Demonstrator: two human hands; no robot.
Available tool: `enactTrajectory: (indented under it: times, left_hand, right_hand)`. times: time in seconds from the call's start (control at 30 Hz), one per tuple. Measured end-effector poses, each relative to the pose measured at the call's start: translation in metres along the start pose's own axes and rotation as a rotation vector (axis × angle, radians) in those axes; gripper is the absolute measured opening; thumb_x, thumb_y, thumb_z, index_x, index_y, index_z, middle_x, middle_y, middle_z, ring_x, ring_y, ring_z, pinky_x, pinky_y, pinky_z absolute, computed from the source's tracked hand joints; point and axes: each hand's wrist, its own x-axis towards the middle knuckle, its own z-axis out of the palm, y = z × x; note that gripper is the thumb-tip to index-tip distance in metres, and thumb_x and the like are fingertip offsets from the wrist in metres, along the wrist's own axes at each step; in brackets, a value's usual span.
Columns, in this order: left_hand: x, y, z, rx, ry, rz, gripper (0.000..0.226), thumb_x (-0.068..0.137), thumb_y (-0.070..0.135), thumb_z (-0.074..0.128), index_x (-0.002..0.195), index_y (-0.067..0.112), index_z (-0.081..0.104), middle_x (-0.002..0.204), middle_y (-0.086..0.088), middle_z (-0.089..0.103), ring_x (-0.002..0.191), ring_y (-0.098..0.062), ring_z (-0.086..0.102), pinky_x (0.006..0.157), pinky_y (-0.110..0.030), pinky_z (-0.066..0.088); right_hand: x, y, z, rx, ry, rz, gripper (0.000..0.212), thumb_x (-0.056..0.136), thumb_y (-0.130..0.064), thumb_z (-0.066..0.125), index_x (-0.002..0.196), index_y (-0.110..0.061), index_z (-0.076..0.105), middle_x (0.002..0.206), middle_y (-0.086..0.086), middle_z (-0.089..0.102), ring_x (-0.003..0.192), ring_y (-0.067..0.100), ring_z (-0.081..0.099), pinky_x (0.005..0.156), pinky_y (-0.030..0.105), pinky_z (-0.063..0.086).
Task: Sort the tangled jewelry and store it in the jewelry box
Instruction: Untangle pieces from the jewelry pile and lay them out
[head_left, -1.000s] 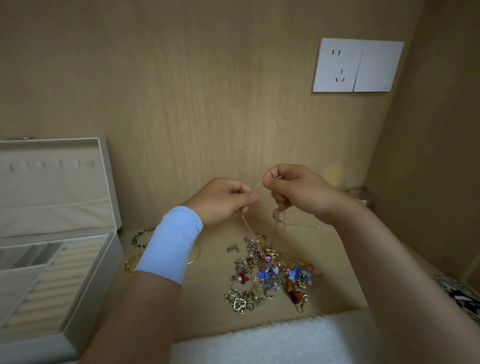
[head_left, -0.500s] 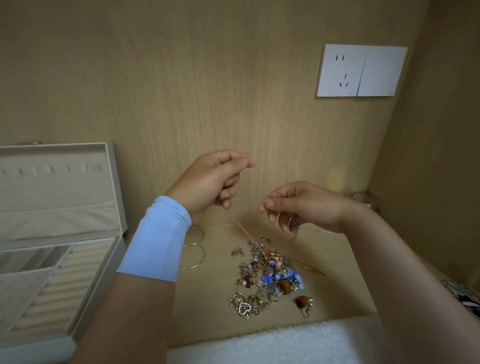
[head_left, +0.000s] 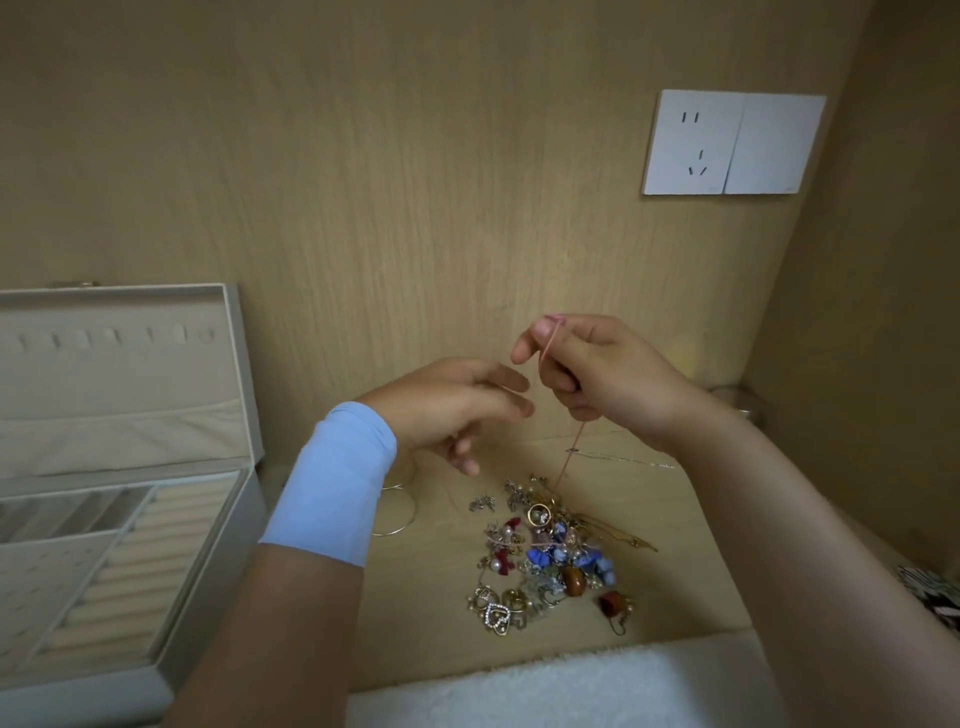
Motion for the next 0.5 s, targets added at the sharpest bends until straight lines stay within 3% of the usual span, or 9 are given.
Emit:
enactTrajectory:
  times: [0.07, 0.13, 0.2, 0.27, 0.33, 0.4, 0.5]
  left_hand:
    - [0.007, -0.001, 0.015, 0.054, -0.087, 0.048, 0.04, 0.09, 0.025, 0.069, 0.128, 0.016, 0.059, 0.098, -0.012, 0.069, 0.044, -0.009, 0.037, 0.051, -0.028, 0.052]
    - [0.011, 0.0, 0.028, 0.115, -0.156, 0.08, 0.028, 0.096, 0.027, 0.062, 0.121, 0.014, 0.063, 0.098, -0.002, 0.074, 0.042, -0.009, 0.035, 0.047, -0.023, 0.047]
    - [0.012, 0.001, 0.032, 0.106, -0.163, 0.079, 0.018, 0.101, 0.024, 0.053, 0.105, 0.014, 0.068, 0.081, 0.004, 0.073, 0.042, -0.009, 0.034, 0.044, -0.021, 0.042]
    - [0.012, 0.002, 0.028, 0.058, -0.09, 0.078, 0.024, 0.103, 0.022, 0.048, 0.091, 0.013, 0.067, 0.066, 0.005, 0.062, 0.044, -0.009, 0.035, 0.045, -0.021, 0.041]
    - [0.01, 0.003, 0.021, -0.014, -0.028, 0.1, 0.028, 0.105, 0.021, 0.044, 0.089, 0.011, 0.063, 0.064, 0.003, 0.057, 0.042, -0.008, 0.038, 0.044, -0.022, 0.043]
    - [0.007, 0.005, 0.017, -0.143, 0.006, 0.152, 0.029, 0.106, 0.019, 0.04, 0.088, 0.008, 0.06, 0.065, -0.001, 0.056, 0.041, -0.009, 0.041, 0.045, -0.024, 0.046]
    - [0.005, 0.01, 0.015, -0.375, 0.025, 0.244, 0.03, 0.107, 0.015, 0.035, 0.087, 0.006, 0.055, 0.067, -0.007, 0.054, 0.043, -0.012, 0.045, 0.047, -0.026, 0.05]
  right_hand:
    - [0.001, -0.002, 0.005, -0.012, 0.071, -0.046, 0.027, 0.107, -0.019, 0.044, 0.097, -0.006, 0.065, 0.054, -0.005, 0.039, 0.043, 0.003, 0.034, 0.043, 0.018, 0.03]
    - [0.004, -0.002, 0.008, -0.011, 0.112, -0.087, 0.023, 0.106, -0.013, 0.046, 0.097, -0.006, 0.066, 0.055, -0.007, 0.042, 0.044, 0.002, 0.037, 0.043, 0.016, 0.033]
    - [0.004, 0.001, 0.006, 0.009, 0.11, -0.097, 0.021, 0.105, -0.009, 0.046, 0.098, -0.008, 0.066, 0.06, -0.003, 0.047, 0.047, 0.005, 0.042, 0.046, 0.017, 0.036]
    - [0.004, 0.007, 0.0, 0.088, 0.09, -0.078, 0.022, 0.102, -0.001, 0.046, 0.106, -0.007, 0.066, 0.072, 0.004, 0.056, 0.059, 0.011, 0.054, 0.056, 0.021, 0.046]
    - [0.005, 0.016, -0.008, 0.299, 0.036, -0.019, 0.034, 0.095, 0.006, 0.041, 0.12, -0.003, 0.062, 0.095, 0.01, 0.063, 0.08, 0.018, 0.064, 0.07, 0.028, 0.053]
    - [0.007, 0.027, -0.014, 0.443, -0.05, 0.057, 0.053, 0.08, -0.001, 0.041, 0.132, -0.001, 0.055, 0.109, 0.011, 0.065, 0.097, 0.022, 0.067, 0.085, 0.037, 0.054]
    - [0.005, 0.043, -0.014, 0.345, -0.307, 0.156, 0.058, 0.07, -0.008, 0.04, 0.126, -0.003, 0.058, 0.109, 0.01, 0.071, 0.107, 0.025, 0.067, 0.1, 0.048, 0.046]
